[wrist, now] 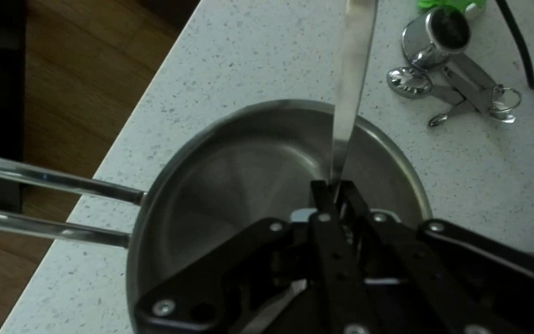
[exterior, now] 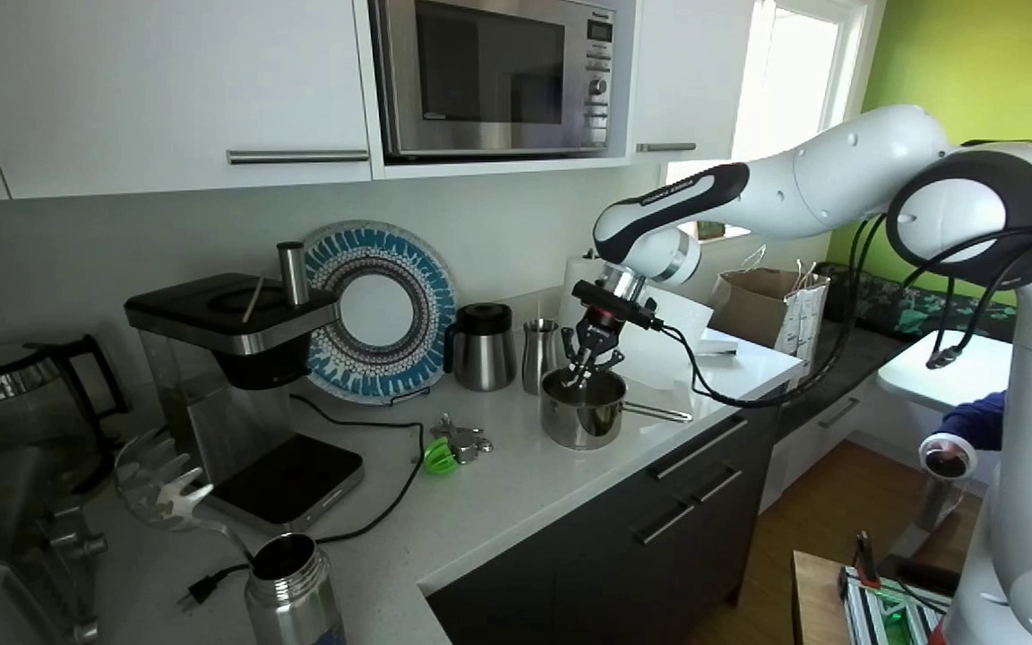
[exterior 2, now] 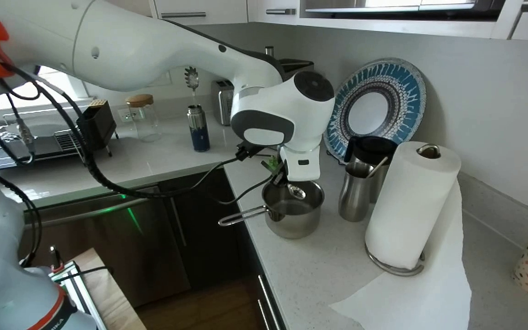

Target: Put the silver spoon in the silver pot

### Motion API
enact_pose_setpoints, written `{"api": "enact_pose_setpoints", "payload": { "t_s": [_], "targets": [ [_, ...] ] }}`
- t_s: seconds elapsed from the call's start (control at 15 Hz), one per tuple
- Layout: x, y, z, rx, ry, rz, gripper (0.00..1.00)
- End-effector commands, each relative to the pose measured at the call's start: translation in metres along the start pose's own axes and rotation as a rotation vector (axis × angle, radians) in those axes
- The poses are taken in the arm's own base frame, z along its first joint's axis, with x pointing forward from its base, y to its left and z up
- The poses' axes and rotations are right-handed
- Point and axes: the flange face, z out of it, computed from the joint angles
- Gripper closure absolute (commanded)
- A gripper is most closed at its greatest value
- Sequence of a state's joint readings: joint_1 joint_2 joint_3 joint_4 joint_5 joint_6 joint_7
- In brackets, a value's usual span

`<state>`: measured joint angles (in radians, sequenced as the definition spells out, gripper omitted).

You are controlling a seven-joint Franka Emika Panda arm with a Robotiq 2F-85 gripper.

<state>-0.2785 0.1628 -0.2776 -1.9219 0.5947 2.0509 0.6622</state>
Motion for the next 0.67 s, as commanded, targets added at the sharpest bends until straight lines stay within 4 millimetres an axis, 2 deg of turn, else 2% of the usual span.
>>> {"api": "enact_pose_setpoints", "payload": {
  "t_s": [0.0,0.13,0.2,0.27,0.33,0.4,0.53,0.6],
  "targets": [
    [0.013,-0.011,0.023,-0.014,-0.053,0.039,0.98],
    [0.012,-0.011,0.036,-0.059,-0.075,0.028,0.98],
    [0.012,-0.012,0.042,-0.07,-0.087,0.031,0.9],
    [0.012,-0.013,0.045,-0.083,-0.101,0.028,0.66],
    [0.01,-0.015,0.043,-0.087,-0.109,0.025,0.65],
    [0.005,-0.018,0.034,-0.072,-0.11,0.015,0.62],
    [-0.02,-0.027,-0.003,-0.022,-0.045,-0.079,0.47],
    [-0.043,-0.029,-0.017,-0.043,0.0,-0.157,0.4]
  ]
}}
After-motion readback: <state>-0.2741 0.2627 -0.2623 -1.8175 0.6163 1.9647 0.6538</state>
